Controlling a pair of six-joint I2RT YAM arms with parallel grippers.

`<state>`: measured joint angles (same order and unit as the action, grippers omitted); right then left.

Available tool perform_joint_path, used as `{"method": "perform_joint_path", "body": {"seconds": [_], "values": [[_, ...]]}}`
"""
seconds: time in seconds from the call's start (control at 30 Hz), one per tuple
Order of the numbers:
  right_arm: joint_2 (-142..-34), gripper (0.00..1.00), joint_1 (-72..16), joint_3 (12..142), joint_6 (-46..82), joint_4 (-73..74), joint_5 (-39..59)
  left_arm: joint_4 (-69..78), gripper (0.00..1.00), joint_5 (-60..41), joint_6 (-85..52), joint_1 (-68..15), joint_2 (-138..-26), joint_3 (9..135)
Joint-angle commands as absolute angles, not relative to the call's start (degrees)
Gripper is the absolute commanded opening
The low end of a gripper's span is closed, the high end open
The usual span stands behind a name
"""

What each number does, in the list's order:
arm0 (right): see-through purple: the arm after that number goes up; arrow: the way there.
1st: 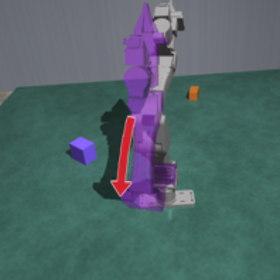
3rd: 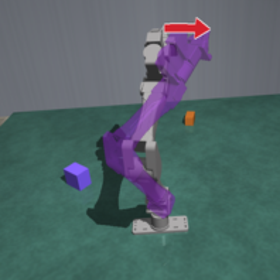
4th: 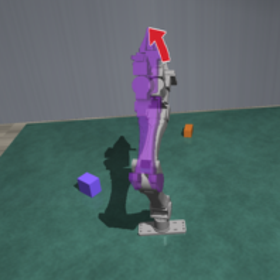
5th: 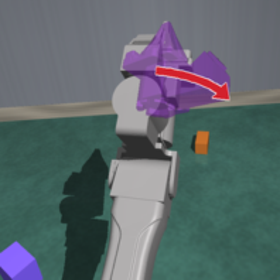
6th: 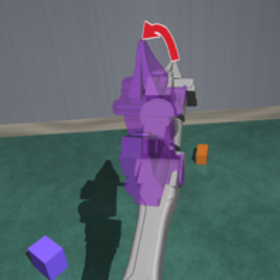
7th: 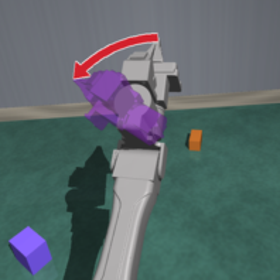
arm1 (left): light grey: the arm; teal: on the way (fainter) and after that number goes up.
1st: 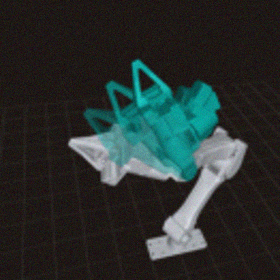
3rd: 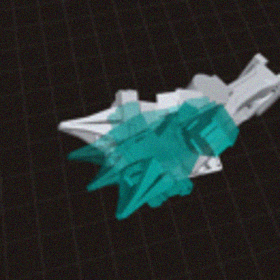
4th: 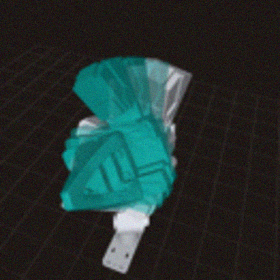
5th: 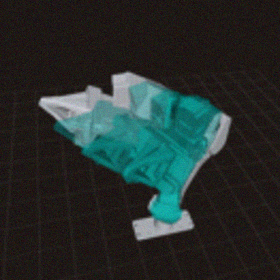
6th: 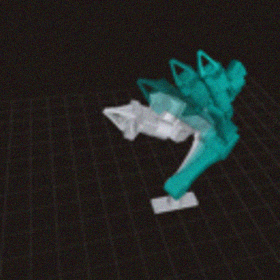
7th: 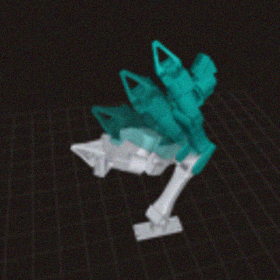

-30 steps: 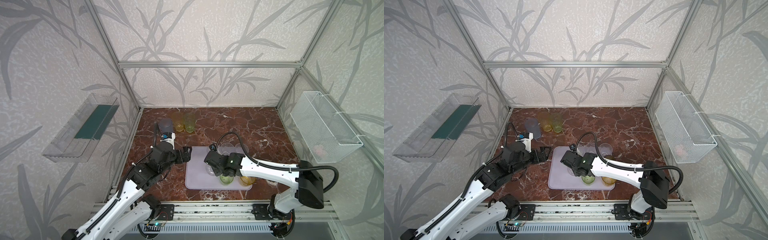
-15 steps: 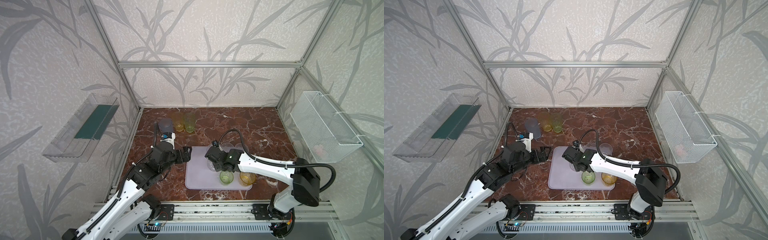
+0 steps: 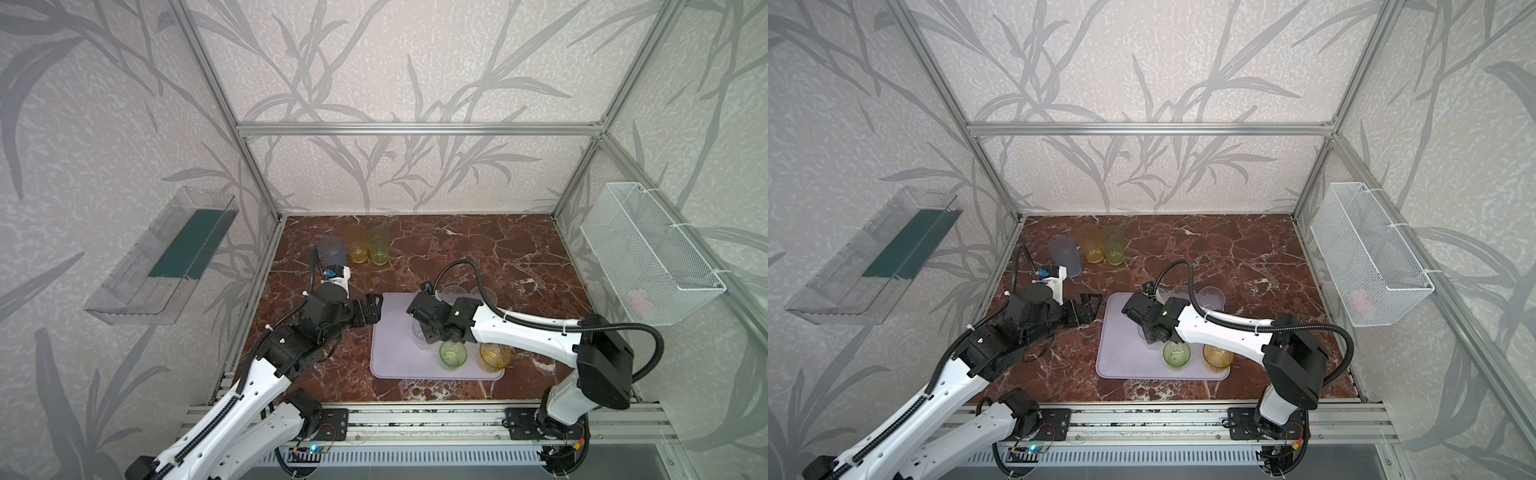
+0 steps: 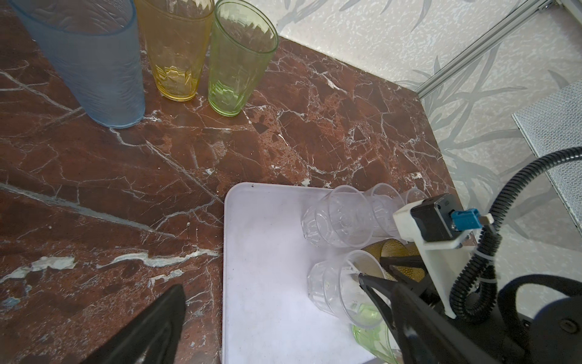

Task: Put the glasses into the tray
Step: 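Lower the clear glass onto the tray near the short green glass and release, then raise the right gripper while the left gripper reaches to the tall green glass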

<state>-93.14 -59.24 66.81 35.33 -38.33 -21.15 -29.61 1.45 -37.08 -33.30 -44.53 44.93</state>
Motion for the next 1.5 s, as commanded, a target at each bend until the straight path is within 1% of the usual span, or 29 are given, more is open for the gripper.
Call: {"method": "perform_joint_path", "body": {"seconds": [0.0, 0.17, 0.33, 0.53, 0.7, 0.97, 1.13, 1.33, 1.47], "values": [[-90.06, 0.64, -59.07, 68.42, 35.36, -38.48, -21.59, -31.02, 0.99, 2.99, -36.91, -32.89, -45.16, 45.26], [-84.43, 0.84, -59.07, 66.30, 33.13, -35.51, -19.96, -31.27, 0.99, 4.68, -37.51, -32.61, -46.86, 46.33], [-75.62, 0.99, -59.13, 60.07, 29.90, -28.52, -18.37, -30.63, 1.00, 7.08, -37.20, -32.42, -49.59, 48.11], [-64.90, 0.99, -55.42, 52.56, 29.36, -25.18, -15.63, -29.50, 0.99, 10.07, -35.57, -32.00, -54.97, 51.07], [-57.24, 0.99, -52.09, 45.78, 29.25, -23.26, -11.49, -26.94, 1.00, 12.27, -33.94, -31.11, -59.65, 53.57], [-47.33, 0.99, -46.70, 40.84, 30.39, -24.77, -6.78, -22.42, 0.99, 11.26, -33.22, -27.99, -65.81, 55.24], [-44.36, 0.99, -45.97, 38.95, 30.86, -25.13, -5.93, -22.35, 1.00, 8.38, -31.81, -25.04, -71.18, 60.46], [-42.87, 0.99, -45.79, 37.05, 32.56, -25.30, -4.08, -27.44, 0.99, 4.83, -29.88, -22.69, -82.27, 72.36], [-41.20, 0.99, -45.79, 34.56, 33.98, -23.36, -2.54, -30.53, 0.95, 2.81, -28.66, -22.03, -89.01, 79.41]]}}
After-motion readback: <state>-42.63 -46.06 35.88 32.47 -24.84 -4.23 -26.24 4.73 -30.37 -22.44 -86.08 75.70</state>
